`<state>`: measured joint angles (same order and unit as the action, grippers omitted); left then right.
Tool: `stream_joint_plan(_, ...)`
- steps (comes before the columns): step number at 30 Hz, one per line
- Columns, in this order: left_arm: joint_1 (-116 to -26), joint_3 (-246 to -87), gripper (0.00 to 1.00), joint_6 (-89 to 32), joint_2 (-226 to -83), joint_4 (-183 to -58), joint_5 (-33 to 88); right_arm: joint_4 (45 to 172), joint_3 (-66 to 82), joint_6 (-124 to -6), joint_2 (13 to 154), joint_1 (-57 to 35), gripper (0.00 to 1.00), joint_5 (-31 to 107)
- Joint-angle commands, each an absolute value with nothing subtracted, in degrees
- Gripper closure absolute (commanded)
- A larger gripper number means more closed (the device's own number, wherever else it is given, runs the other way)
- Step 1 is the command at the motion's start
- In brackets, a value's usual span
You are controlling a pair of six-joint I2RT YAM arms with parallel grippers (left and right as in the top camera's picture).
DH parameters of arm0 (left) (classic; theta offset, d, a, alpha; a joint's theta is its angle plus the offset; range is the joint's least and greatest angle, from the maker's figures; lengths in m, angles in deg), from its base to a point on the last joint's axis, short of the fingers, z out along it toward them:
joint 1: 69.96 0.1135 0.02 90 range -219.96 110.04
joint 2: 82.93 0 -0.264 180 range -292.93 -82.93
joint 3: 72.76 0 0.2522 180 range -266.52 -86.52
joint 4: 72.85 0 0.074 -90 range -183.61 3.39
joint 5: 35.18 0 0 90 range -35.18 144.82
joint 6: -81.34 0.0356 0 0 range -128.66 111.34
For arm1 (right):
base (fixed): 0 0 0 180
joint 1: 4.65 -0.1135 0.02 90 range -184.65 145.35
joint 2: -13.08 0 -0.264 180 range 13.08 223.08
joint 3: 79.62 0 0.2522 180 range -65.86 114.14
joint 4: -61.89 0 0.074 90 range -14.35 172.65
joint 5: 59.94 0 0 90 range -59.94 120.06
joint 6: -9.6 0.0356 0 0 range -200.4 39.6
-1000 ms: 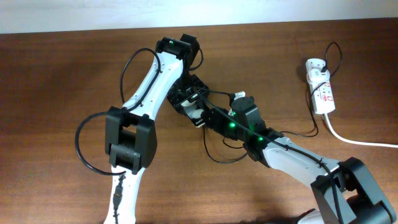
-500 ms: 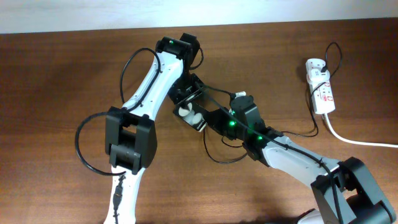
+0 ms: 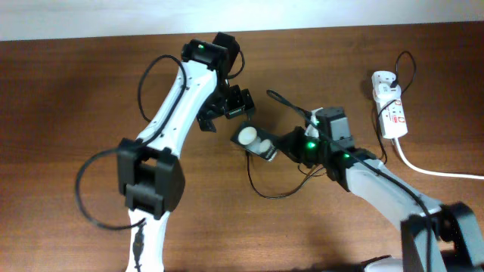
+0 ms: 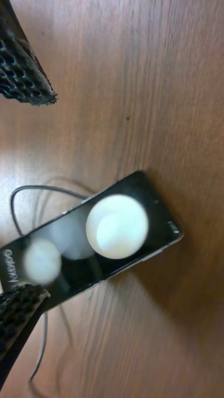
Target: Plug charger to phone and switch on socket
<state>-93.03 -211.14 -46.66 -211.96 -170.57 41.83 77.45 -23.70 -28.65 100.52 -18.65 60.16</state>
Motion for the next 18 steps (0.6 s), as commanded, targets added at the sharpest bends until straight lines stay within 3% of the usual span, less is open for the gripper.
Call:
stream_joint_plan(1,-92.68,-212.1,0.02,-44.98,-205.62,-170.86,42.86,80.67,-23.53,-33.68,92.97,-16.77,0.96,61.54)
stream_joint_plan(8,-93.99,-212.04,0.03,-41.96,-201.16,-172.41,42.2,92.03,-23.59,-38.6,77.46,-4.99,0.96,65.67)
stream_joint_plan(12,-97.4,-206.55,0.04,-41.74,-198.32,-170.09,42.73,93.04,-24.93,-41.22,76.8,2.31,0.96,74.72)
stream_joint_plan(15,-98.69,-188.0,0.03,-41.77,-189.47,-158.09,42.42,93.02,-26.09,-41.66,76.8,4.43,0.96,77.32)
stream_joint_plan(18,-96.42,-163.69,0.0,-43.47,-175.96,-133.42,32.56,90.33,-28.08,-40.69,76.8,4.41,0.96,77.3)
